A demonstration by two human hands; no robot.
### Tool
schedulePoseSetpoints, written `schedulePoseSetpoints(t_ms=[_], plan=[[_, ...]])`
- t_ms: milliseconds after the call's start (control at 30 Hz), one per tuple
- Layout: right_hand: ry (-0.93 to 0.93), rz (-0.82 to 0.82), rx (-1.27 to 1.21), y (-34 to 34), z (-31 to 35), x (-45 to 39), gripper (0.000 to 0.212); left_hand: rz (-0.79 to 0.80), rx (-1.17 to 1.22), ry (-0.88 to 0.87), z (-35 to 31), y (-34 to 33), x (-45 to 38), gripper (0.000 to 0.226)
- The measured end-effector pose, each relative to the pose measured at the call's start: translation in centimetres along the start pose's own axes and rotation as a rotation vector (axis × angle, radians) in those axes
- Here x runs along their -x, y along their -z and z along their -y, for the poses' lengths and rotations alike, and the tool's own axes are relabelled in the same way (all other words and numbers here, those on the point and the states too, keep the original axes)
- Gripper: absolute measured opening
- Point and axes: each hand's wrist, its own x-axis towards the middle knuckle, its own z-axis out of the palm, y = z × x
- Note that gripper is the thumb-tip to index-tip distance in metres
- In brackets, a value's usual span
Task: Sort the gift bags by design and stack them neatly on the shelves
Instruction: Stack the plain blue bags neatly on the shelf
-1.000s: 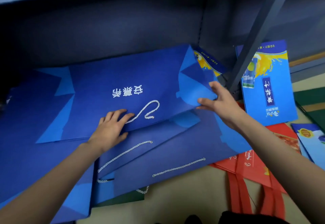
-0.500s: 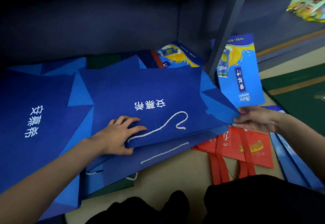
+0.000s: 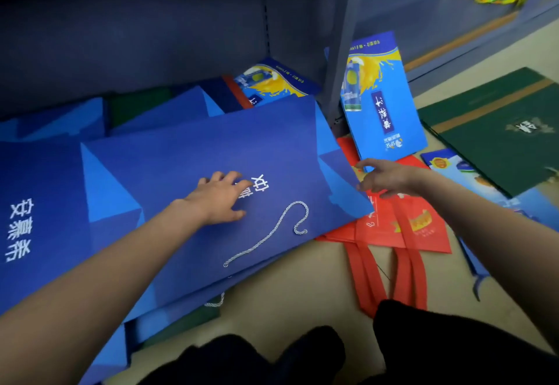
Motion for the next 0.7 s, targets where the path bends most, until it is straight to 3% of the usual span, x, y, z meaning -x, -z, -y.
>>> schedulePoseSetpoints(t_ms=[200,300,467,600,700], plan=[[0.215,-0.149,0.258,-3.0,2.9,-5.7,0.087,0.053,0.066,0.249,5.1,0.2,-1.0,0.080],[0.157,-0.164,0.223,-3.7,2.3,-8.1,0.100,0.082,0.127,0.323,6.0,-1.2,-1.2,0.090],[0.025,-0.244,0.203,-5.6,1.5,-10.3,0.112,-0.012,0.157,0.416,6.9,-4.2,0.7,0.091],[-0.047,-0.407,0.394,-6.7,2.4,-8.7,0.119,-0.042,0.201,0.503,8.1,-5.5,2.8,0.092],[-0.021,-0.380,0.337,-6.0,2.3,-6.2,0.119,-0.046,0.179,0.469,8.1,-6.0,3.9,0.091]])
